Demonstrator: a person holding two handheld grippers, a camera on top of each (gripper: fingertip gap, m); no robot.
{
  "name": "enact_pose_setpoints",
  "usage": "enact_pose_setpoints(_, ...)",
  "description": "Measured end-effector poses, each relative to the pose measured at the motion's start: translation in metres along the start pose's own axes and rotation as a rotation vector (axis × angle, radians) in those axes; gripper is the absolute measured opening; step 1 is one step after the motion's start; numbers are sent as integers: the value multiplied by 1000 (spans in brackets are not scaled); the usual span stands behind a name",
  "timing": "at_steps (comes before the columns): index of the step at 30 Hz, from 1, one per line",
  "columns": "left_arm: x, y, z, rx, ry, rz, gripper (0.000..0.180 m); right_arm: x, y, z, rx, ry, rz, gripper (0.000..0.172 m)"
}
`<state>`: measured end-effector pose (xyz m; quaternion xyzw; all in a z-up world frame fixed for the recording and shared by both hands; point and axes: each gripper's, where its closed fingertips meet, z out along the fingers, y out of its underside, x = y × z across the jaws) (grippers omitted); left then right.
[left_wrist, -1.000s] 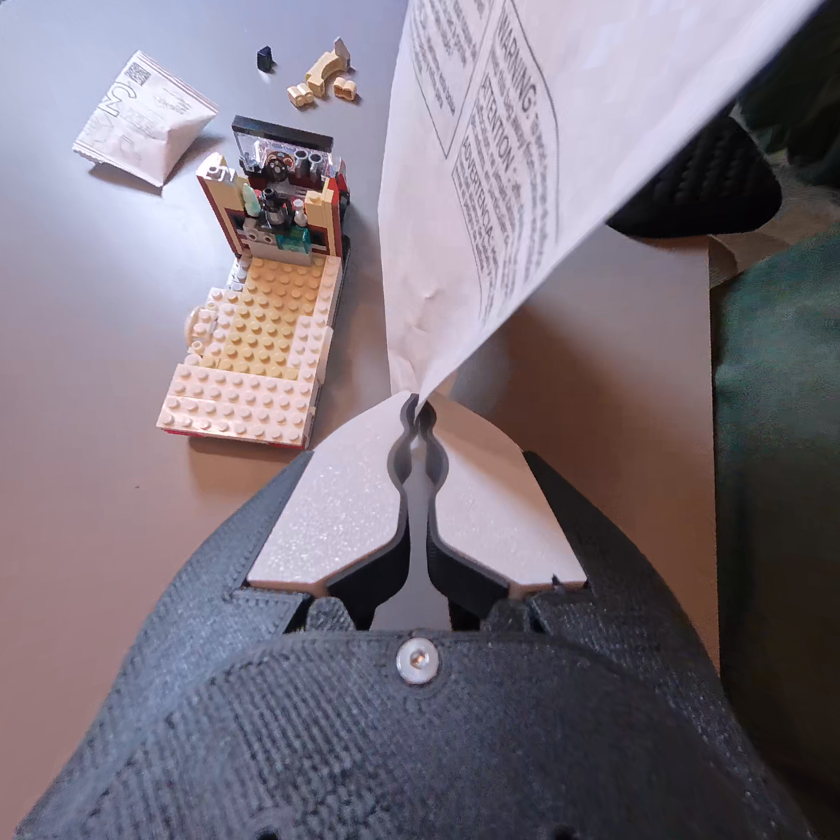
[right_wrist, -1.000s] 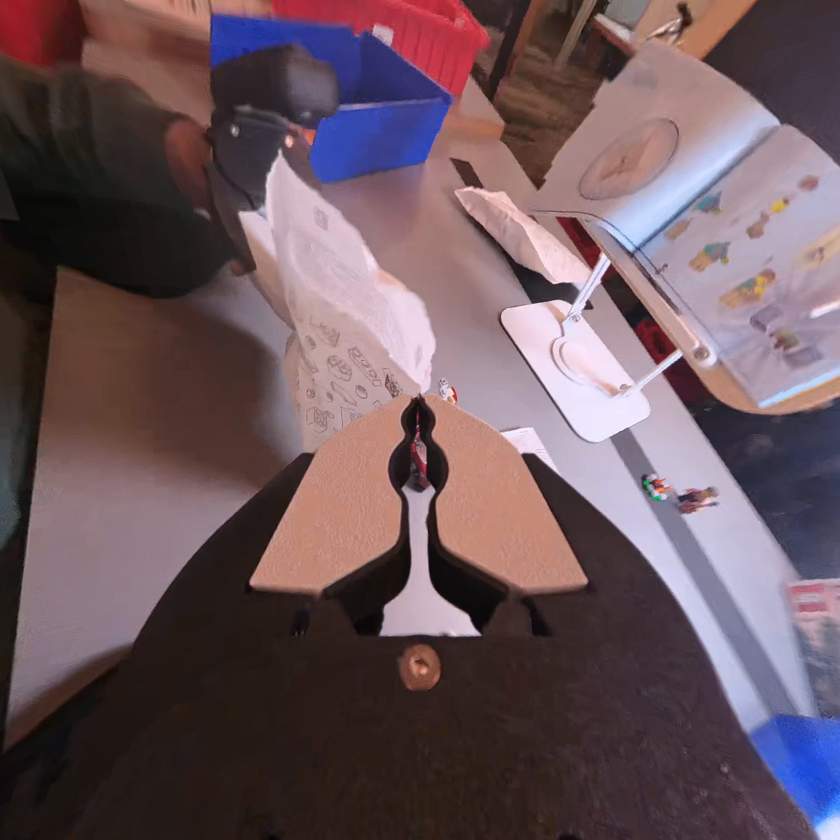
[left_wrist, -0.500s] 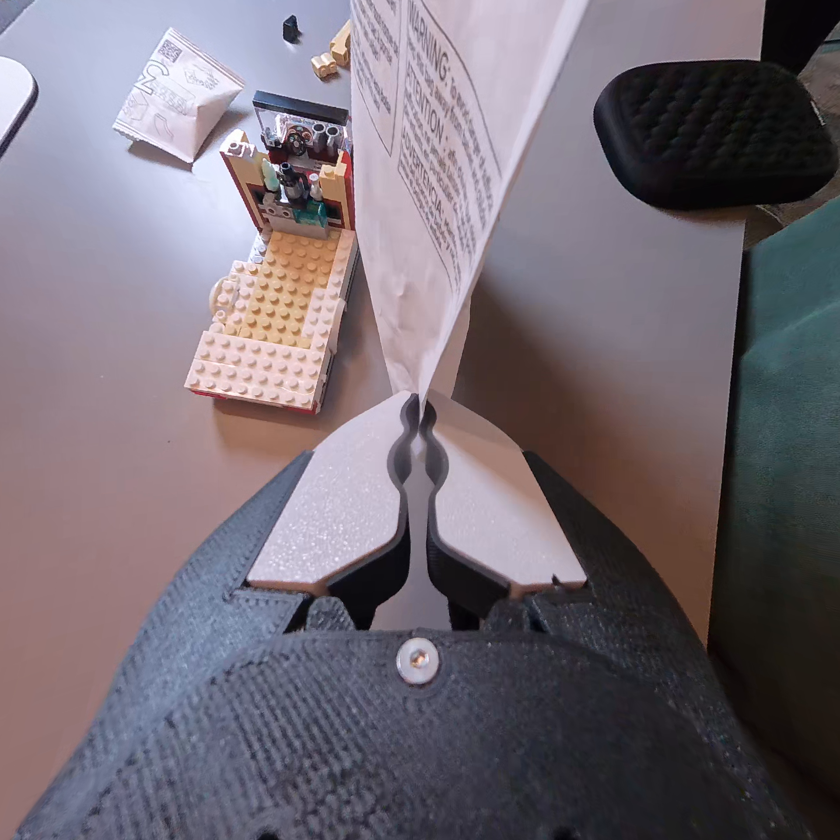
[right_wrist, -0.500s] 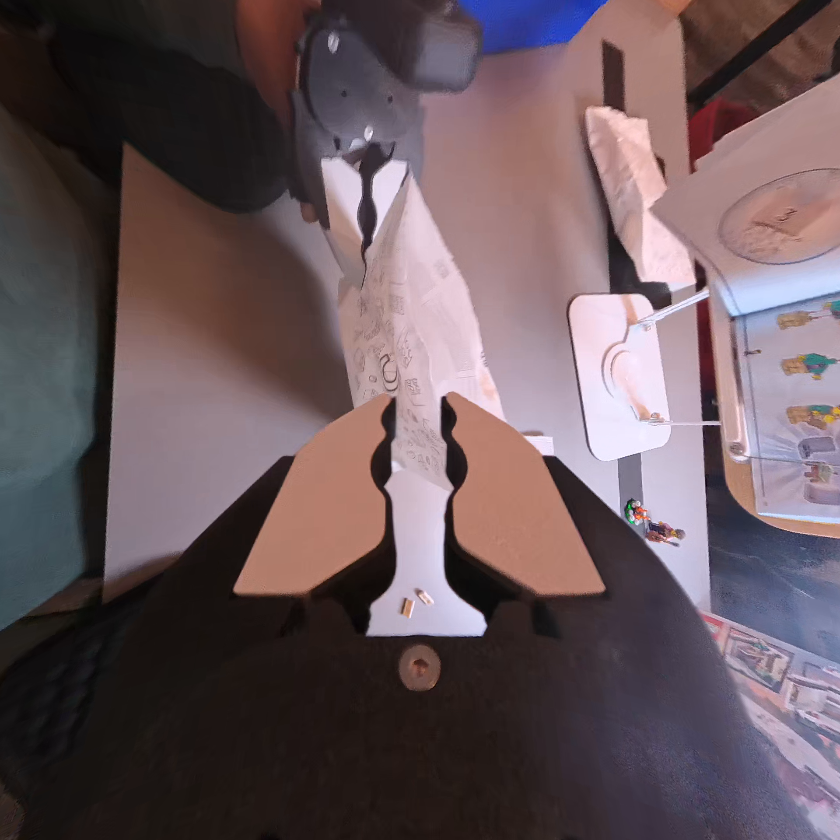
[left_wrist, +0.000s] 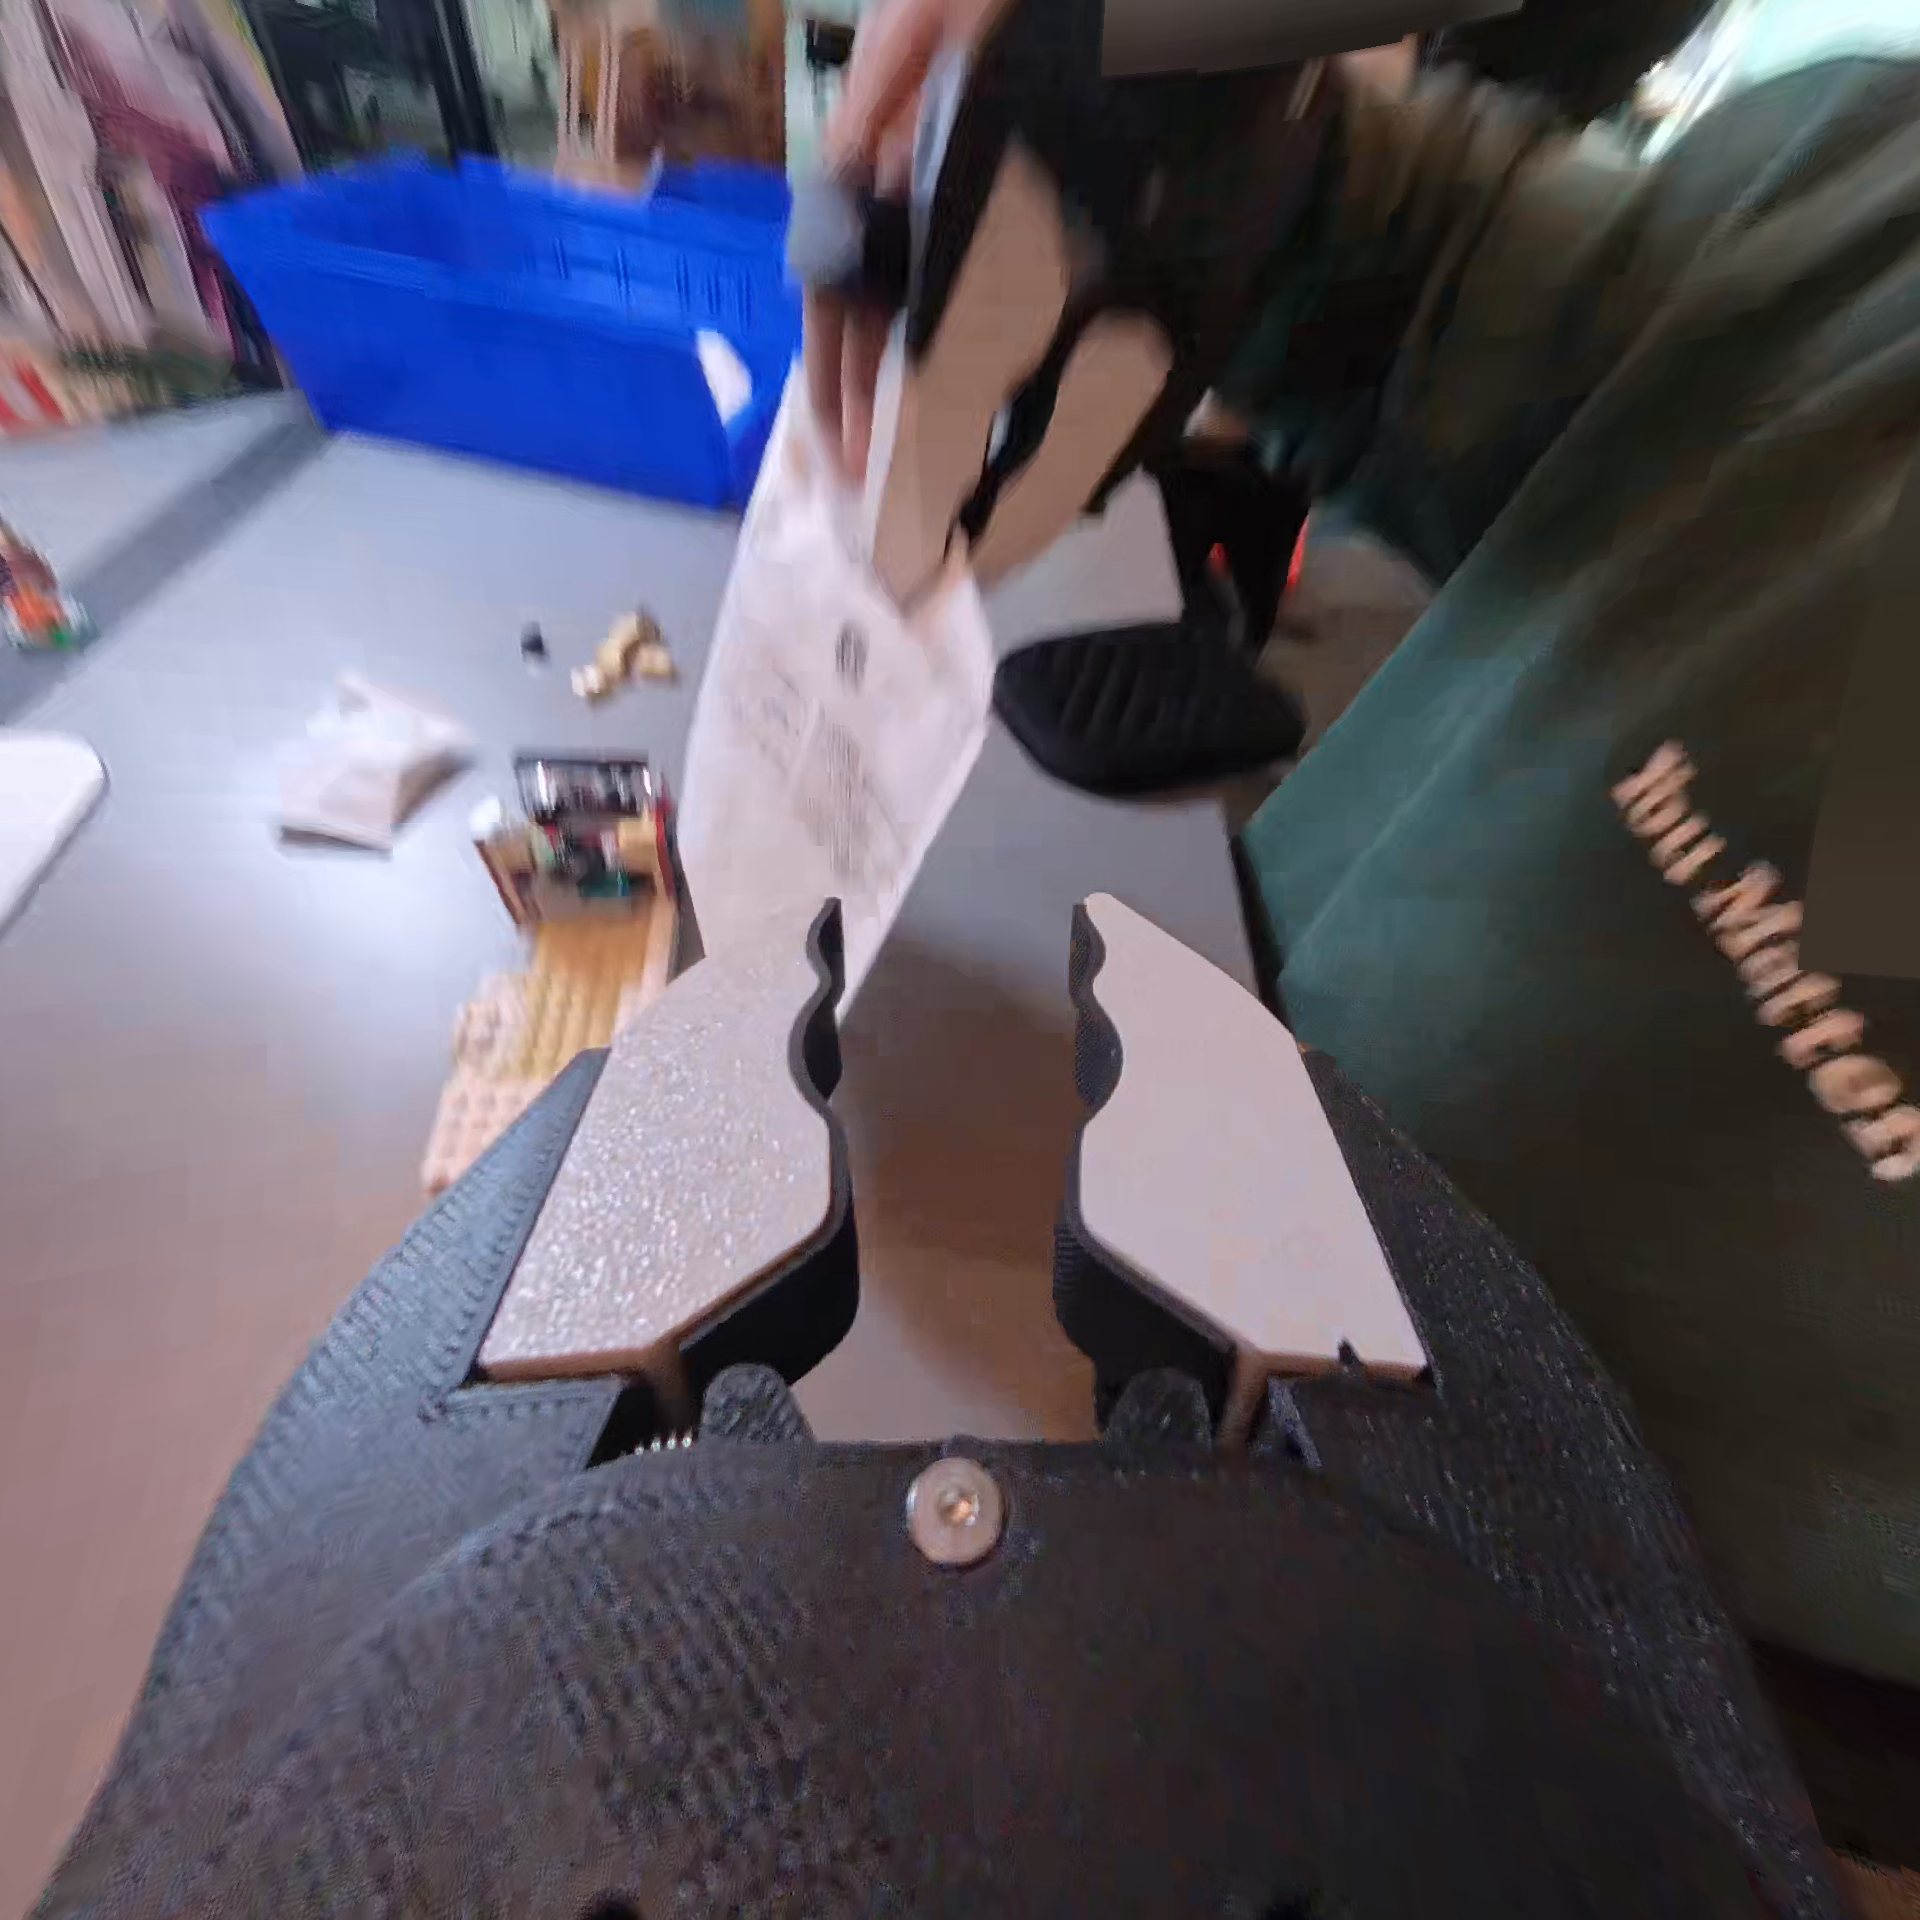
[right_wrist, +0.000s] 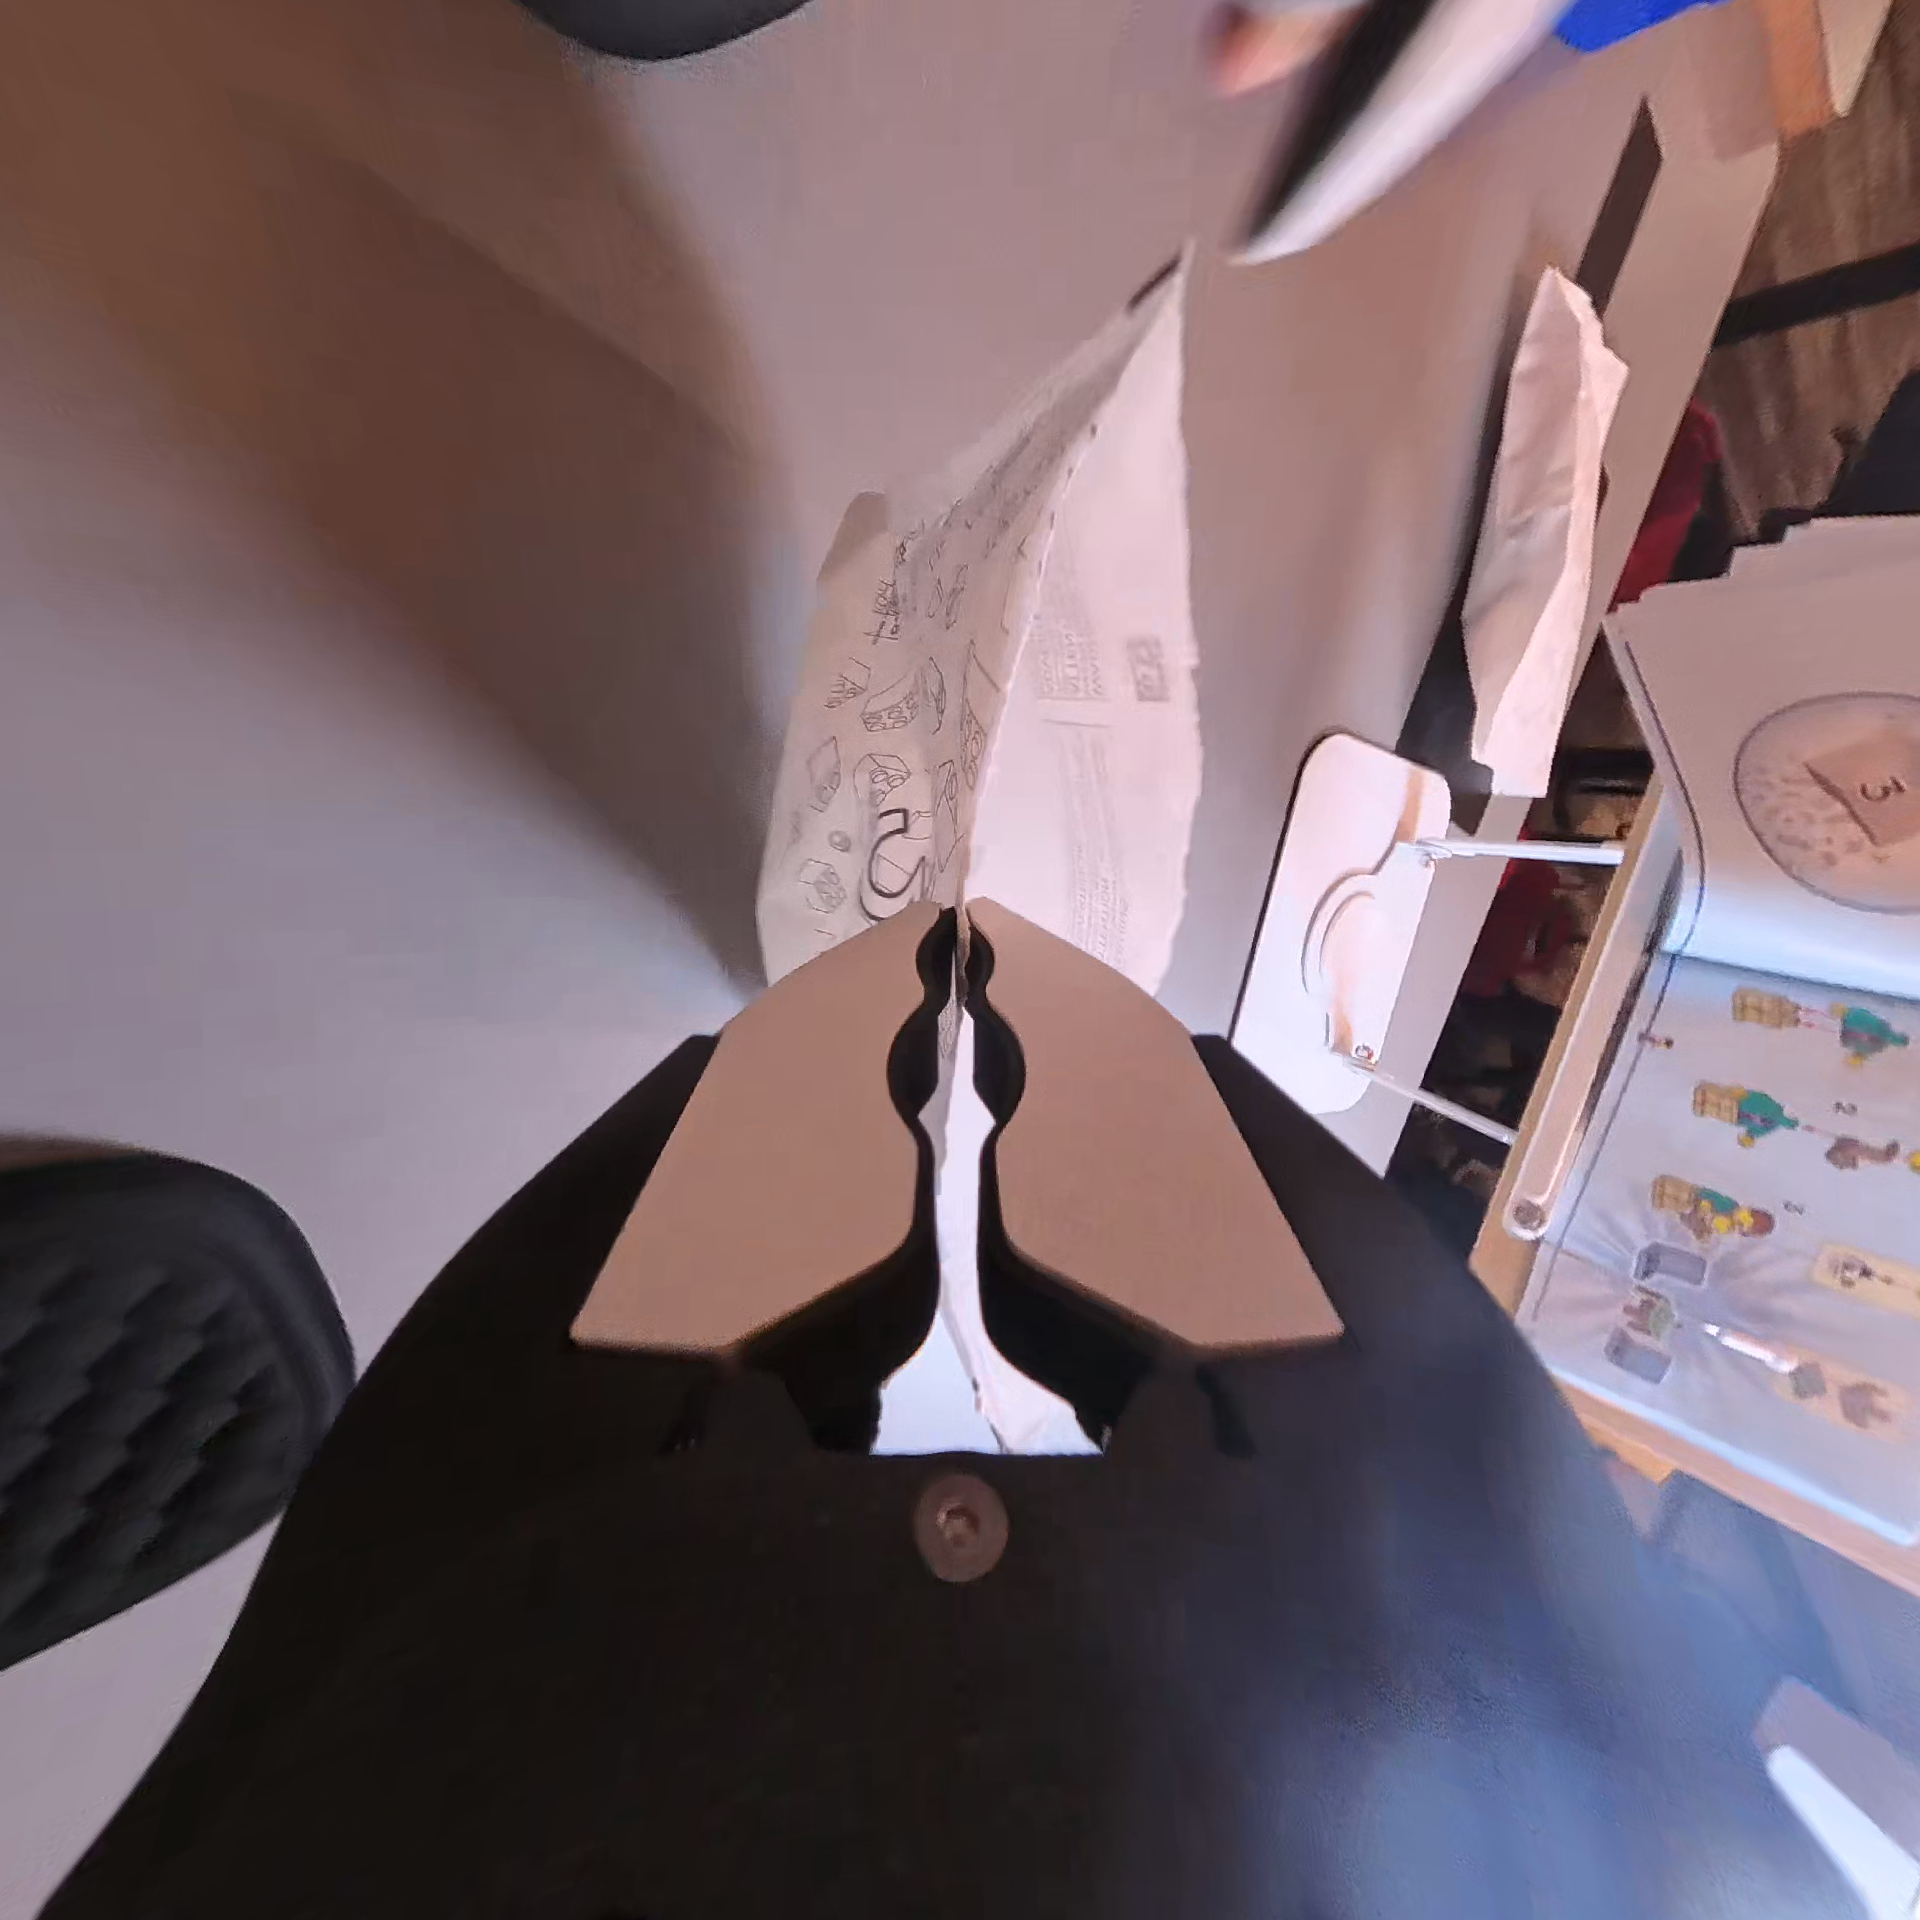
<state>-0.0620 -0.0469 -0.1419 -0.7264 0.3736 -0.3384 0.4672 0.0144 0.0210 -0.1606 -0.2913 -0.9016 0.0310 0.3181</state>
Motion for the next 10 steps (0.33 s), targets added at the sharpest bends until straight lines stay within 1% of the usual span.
enact_pose_setpoints(1,-1,-26,-8,54,-6,21,40,-2,0,2,-6,-13,-29,0)
enact_pose_setpoints(2,-8,-45,-10,56,-57,55,38,-3,-1,5,-18,-30,-46,0)
enact_pose_setpoints(3,-17,-53,-3,-7,-114,94,39,-4,-2,9,-31,-45,-59,0)
enact_pose_setpoints(4,-23,-54,9,-101,-149,124,45,-5,-4,12,-35,-50,-74,0)
enact_pose_setpoints(5,-27,-51,24,-195,-158,135,48,-5,-7,15,-35,-54,-85,0)
enact_pose_setpoints(7,-40,-37,50,-375,-198,149,47,-3,-13,17,-27,-47,-104,0)
enact_pose_setpoints(8,-50,-29,57,-446,-231,163,44,-2,-15,17,-21,-37,-113,0)
enact_pose_setpoints(10,-56,-14,69,-540,-212,139,36,0,-16,15,-20,-11,-121,0)
